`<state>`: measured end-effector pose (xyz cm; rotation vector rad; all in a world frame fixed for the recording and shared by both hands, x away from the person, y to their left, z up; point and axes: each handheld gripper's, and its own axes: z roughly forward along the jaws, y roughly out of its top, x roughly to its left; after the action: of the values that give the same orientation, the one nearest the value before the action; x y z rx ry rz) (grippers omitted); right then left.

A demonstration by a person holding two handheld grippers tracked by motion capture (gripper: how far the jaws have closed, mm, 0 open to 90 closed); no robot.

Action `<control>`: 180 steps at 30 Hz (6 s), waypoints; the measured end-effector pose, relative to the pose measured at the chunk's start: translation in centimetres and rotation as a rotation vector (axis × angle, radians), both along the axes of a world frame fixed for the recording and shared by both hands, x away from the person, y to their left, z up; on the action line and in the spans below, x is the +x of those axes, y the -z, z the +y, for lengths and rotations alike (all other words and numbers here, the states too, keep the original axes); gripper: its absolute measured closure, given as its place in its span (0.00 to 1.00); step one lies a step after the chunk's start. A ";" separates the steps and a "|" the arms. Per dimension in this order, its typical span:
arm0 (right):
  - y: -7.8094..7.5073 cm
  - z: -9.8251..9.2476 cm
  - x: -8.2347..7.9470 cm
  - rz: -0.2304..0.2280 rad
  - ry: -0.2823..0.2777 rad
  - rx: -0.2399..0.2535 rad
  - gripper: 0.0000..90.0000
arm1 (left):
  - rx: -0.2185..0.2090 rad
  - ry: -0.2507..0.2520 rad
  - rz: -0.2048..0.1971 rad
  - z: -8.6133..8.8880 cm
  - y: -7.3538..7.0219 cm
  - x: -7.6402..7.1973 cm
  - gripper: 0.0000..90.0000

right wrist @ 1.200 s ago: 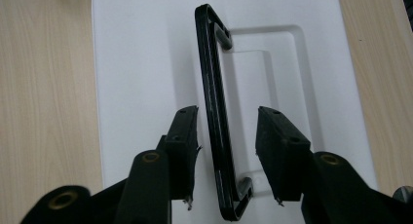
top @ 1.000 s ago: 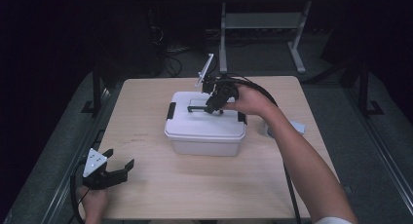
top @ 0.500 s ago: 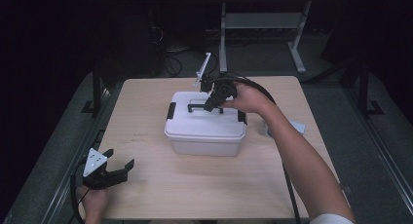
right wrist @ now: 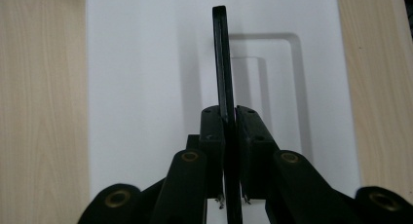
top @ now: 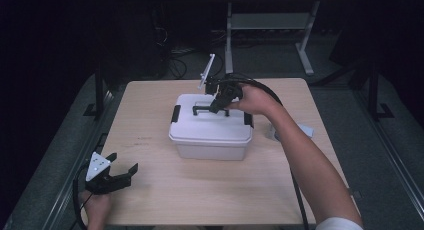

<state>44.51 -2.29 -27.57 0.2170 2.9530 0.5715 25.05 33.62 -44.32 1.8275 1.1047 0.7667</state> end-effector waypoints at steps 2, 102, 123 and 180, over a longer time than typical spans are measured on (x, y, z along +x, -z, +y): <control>0.0 0.0 0.1 0.005 0.002 0.001 0.92 | 0.006 0.003 0.001 0.0 0.0 0.0 0.15; -1.6 0.0 0.3 0.039 -0.020 0.042 0.94 | -0.007 -0.009 -0.010 0.4 -0.1 -0.1 0.15; -2.1 -0.1 0.1 0.042 -0.020 0.076 0.94 | -0.013 -0.012 -0.010 0.4 -0.1 -0.2 0.15; -5.3 -18.8 -11.6 0.062 0.103 0.102 0.94 | -0.024 -0.034 0.004 1.0 0.1 -0.3 0.15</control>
<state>32.88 -21.10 -22.29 0.4014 2.9527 0.7148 24.74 34.63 -44.46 1.7950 1.1453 0.7670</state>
